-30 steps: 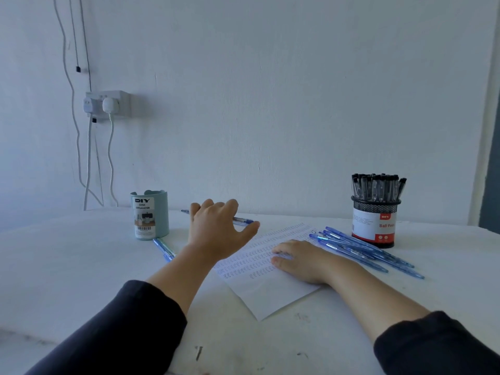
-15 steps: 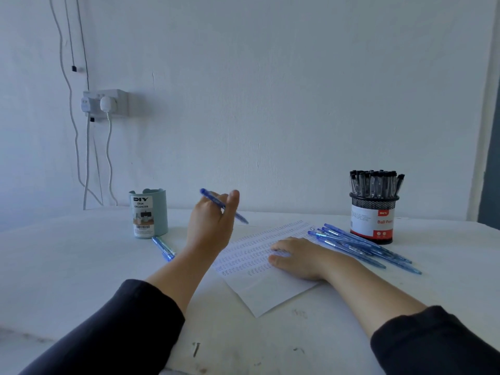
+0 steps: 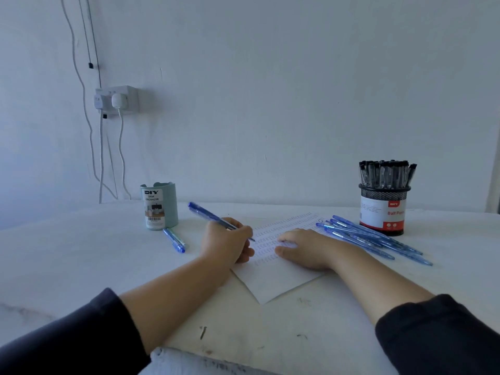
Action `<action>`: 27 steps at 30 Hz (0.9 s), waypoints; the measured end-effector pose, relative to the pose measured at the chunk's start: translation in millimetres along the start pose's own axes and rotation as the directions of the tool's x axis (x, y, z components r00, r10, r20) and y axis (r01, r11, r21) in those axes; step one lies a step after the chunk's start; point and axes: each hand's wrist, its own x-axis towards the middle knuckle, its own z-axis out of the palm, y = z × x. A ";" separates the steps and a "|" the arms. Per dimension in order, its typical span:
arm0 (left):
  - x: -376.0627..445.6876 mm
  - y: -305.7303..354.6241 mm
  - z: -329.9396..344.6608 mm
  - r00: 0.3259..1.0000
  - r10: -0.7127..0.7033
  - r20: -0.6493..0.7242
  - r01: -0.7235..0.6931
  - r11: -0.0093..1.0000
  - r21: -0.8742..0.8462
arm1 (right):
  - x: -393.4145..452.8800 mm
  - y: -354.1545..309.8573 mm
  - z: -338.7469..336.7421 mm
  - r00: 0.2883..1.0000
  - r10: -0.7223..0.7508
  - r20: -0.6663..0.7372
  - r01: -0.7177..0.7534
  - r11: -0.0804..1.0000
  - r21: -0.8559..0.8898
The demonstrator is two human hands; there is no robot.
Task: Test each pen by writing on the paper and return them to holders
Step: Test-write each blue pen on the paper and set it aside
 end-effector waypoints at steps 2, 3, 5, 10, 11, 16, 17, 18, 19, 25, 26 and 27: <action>-2.8 1.7 -1.5 0.999 -0.015 0.029 0.015 1.000 0.007 | -0.2 -0.2 0.0 1.000 -0.007 0.000 0.007 1.000 -0.001; -3.4 2.8 -2.1 0.999 -0.021 0.034 0.021 1.000 0.001 | -0.6 -0.1 0.0 1.000 -0.011 0.003 0.011 1.000 -0.001; -3.6 4.6 -3.7 0.999 -0.044 0.023 0.045 0.999 -0.011 | -0.9 -0.7 -0.6 1.000 -0.016 0.006 0.016 1.000 0.002; -8.2 4.7 -7.5 0.998 -0.060 0.037 0.059 0.998 0.030 | -2.5 -1.5 -1.3 1.000 -0.023 0.013 0.023 1.000 0.003; -9.3 4.8 -7.9 0.997 -0.055 0.050 0.053 0.998 0.041 | -2.5 -1.7 -1.4 1.000 -0.025 0.013 0.025 1.000 0.005; -13.4 4.8 -6.1 0.998 -0.031 0.058 0.021 0.988 0.156 | -2.6 -1.2 -2.0 1.000 -0.025 0.015 0.025 1.000 0.017; -13.8 4.9 -5.5 0.998 -0.025 0.053 0.015 0.984 0.176 | -2.7 -1.2 -2.0 1.000 -0.026 0.016 0.025 0.999 0.023; -14.0 5.0 -5.0 0.999 -0.018 0.049 0.008 0.981 0.192 | -3.0 -1.2 -2.0 1.000 -0.027 0.017 0.026 0.999 0.028; -14.0 5.1 -4.6 0.999 -0.013 0.044 0.003 0.979 0.205 | -3.0 -1.3 -1.9 0.999 -0.028 0.017 0.027 0.999 0.032; -14.2 4.1 -4.2 0.999 0.005 0.035 -0.014 0.969 0.246 | -4.0 -0.5 -1.6 0.999 -0.032 0.018 0.032 0.999 0.032; -14.1 3.7 -4.2 0.999 0.007 0.034 -0.016 0.968 0.252 | -4.3 -0.5 -1.6 0.999 -0.032 0.019 0.031 0.999 0.033; -13.8 3.7 -4.0 0.999 0.010 0.032 -0.017 0.966 0.257 | -4.4 -0.5 -1.8 0.999 -0.032 0.019 0.032 0.999 0.035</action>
